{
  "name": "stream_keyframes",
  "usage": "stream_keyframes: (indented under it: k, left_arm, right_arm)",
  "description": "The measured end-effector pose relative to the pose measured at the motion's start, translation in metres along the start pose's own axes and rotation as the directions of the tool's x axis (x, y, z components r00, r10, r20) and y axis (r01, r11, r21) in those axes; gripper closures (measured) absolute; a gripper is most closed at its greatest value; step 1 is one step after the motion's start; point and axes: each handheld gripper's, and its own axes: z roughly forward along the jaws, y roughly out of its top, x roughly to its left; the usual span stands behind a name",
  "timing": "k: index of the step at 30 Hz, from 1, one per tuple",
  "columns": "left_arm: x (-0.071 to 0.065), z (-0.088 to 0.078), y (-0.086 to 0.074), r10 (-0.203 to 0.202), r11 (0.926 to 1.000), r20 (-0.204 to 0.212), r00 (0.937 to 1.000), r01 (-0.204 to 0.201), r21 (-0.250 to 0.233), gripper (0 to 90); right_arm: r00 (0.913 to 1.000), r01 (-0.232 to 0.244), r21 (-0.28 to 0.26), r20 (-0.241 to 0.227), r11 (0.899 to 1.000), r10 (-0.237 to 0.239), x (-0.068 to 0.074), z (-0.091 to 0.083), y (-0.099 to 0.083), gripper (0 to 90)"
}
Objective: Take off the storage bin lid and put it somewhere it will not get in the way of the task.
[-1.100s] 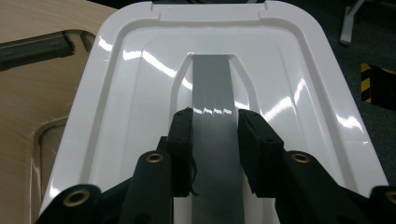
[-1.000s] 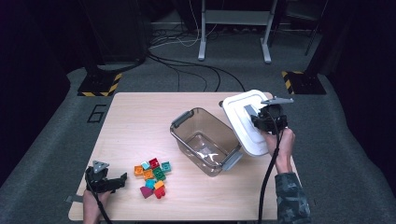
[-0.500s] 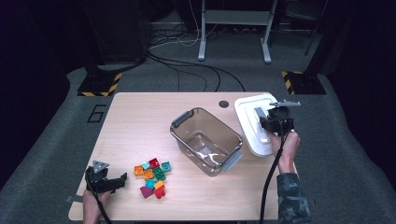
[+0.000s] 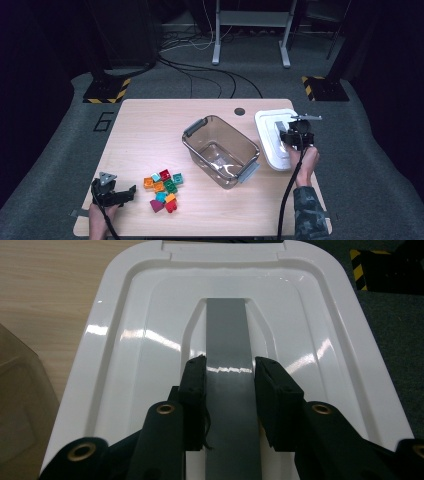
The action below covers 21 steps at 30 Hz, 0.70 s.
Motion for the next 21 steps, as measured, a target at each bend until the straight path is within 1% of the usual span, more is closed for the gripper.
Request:
stream_keyframes:
  k: [4, 7, 13, 14, 18, 21]
  left_arm:
    - [0.000, 0.000, 0.000, 0.000, 1.0000, 0.000, 1.0000, 0.000, 0.000, 3.2]
    - [0.000, 0.000, 0.000, 0.000, 1.0000, 0.000, 1.0000, 0.000, 0.000, 3.2]
    - [0.000, 0.000, 0.000, 0.000, 1.0000, 0.000, 1.0000, 0.000, 0.000, 3.2]
    - [0.000, 0.000, 0.000, 0.000, 1.0000, 0.000, 1.0000, 0.000, 0.000, 3.3]
    - [0.000, 0.000, 0.000, 0.000, 1.0000, 0.000, 1.0000, 0.000, 0.000, 3.2]
    - [0.000, 0.000, 0.000, 0.000, 1.0000, 0.000, 1.0000, 0.000, 0.000, 3.2]
  right_arm:
    - [0.9999, -0.012, 0.019, 0.003, 1.000, 0.012, -0.002, 0.009, -0.008, 66.6]
    - [0.9996, -0.030, 0.026, 0.004, 0.999, 0.030, -0.003, 0.014, -0.012, 66.7]
    - [0.9991, -0.041, 0.040, 0.015, 0.998, 0.041, -0.006, 0.023, -0.021, 66.7]
    - [0.9986, -0.053, 0.043, 0.013, 0.998, 0.052, -0.007, 0.025, -0.023, 66.7]
    - [0.9980, -0.062, 0.056, 0.016, 0.996, 0.062, -0.008, 0.031, -0.027, 66.7]
    - [0.9978, -0.063, 0.062, 0.026, 0.996, 0.062, -0.009, 0.036, -0.031, 66.7]
